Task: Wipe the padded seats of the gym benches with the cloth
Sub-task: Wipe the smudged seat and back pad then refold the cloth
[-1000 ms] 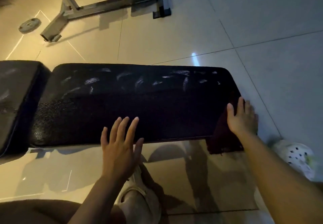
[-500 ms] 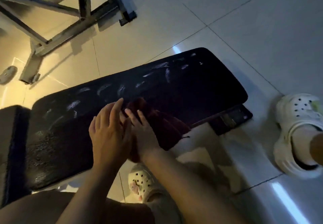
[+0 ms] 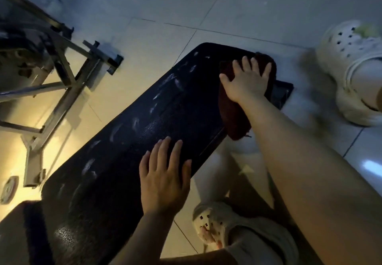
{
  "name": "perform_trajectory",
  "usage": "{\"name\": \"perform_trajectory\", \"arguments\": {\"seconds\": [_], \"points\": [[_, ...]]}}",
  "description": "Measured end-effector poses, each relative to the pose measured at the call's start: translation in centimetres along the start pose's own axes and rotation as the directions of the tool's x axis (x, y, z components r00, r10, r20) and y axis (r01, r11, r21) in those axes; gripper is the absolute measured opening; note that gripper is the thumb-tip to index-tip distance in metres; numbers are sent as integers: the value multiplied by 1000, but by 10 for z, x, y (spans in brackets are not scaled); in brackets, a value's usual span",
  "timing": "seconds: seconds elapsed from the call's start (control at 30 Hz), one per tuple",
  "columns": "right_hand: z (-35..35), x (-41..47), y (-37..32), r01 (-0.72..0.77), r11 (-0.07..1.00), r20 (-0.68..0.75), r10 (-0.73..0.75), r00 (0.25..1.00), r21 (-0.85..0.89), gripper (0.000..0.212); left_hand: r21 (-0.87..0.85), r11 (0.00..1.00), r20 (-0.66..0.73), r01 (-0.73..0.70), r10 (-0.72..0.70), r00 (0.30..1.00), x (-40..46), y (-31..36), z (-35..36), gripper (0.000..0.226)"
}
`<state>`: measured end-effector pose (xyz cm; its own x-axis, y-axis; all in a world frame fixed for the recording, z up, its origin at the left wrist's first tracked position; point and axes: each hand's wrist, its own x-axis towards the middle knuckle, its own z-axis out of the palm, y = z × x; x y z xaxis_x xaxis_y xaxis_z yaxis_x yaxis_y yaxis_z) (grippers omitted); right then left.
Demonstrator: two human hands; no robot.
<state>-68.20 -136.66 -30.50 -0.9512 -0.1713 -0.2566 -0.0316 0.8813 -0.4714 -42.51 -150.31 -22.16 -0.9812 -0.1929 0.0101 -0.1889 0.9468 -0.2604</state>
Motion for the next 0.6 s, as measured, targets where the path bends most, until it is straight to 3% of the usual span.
{"name": "perform_trajectory", "arguments": {"seconds": [0.1, 0.23, 0.33, 0.47, 0.6], "points": [[13, -24, -3, -125, 936, -133, 177, 975, 330, 70, -8, 1000, -33, -1, 1, 999, 1, 1, 4, 52], [36, -96, -35, -98, 529, -110, 347, 932, 843, 85, -10, 1000, -68, -14, 13, 998, 2, 3, 5, 52], [54, -152, -68, -47, 373, -79, 315, 946, 926, 89, -50, 999, -105, 1, -6, 994, 1, 4, 4, 50], [62, -168, -80, -30, 349, -81, 300, 950, 936, 88, -97, 995, -119, 5, -16, 993, 0, 3, 5, 48], [47, -115, -50, -79, 321, -39, 345, 938, 944, 84, -162, 987, -166, 15, -42, 985, -1, 0, 7, 46]]}}
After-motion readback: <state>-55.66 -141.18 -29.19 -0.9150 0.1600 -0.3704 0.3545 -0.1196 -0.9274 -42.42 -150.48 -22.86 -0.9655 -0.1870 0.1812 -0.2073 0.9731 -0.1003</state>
